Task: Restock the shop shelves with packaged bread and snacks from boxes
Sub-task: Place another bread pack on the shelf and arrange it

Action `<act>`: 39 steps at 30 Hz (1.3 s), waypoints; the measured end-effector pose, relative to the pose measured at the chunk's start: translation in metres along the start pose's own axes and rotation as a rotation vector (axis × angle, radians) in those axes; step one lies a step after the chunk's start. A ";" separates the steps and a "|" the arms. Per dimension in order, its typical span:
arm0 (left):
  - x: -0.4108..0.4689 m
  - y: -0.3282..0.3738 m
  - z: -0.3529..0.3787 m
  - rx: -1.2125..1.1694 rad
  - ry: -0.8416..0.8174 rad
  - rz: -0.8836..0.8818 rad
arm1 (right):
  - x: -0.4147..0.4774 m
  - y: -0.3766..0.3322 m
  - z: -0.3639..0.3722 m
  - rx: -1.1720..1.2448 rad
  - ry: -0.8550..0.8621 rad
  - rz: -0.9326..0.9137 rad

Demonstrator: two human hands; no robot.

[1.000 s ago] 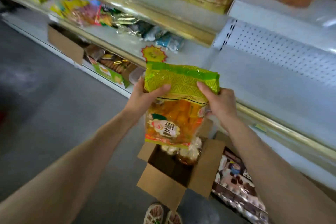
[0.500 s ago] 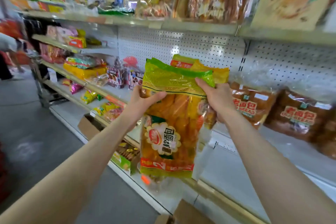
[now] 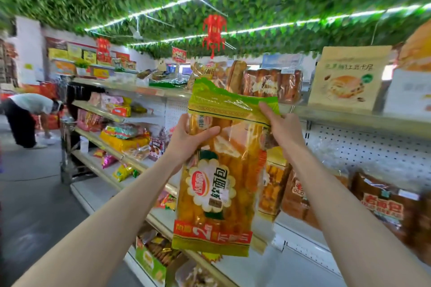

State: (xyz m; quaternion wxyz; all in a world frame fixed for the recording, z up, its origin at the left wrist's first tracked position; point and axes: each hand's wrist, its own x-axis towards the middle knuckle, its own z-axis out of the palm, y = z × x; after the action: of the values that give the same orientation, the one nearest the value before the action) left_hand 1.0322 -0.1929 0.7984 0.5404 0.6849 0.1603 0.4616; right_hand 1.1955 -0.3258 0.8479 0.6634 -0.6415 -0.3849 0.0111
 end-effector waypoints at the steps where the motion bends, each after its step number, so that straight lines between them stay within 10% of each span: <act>1: 0.000 0.004 0.001 -0.005 0.017 0.014 | -0.003 -0.005 -0.002 0.019 -0.006 0.009; 12: -0.006 0.032 0.006 -0.039 0.198 0.107 | -0.045 0.017 0.011 0.125 -0.266 0.037; 39: 0.031 -0.009 -0.206 -0.012 -0.206 -0.082 | -0.042 -0.029 0.210 0.218 0.057 -0.005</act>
State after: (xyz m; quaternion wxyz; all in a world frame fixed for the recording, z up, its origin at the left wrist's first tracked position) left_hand 0.8850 -0.0457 0.8021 0.5767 0.7182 0.1291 0.3674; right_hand 1.0417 -0.1748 0.8266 0.7400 -0.5645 -0.3642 0.0332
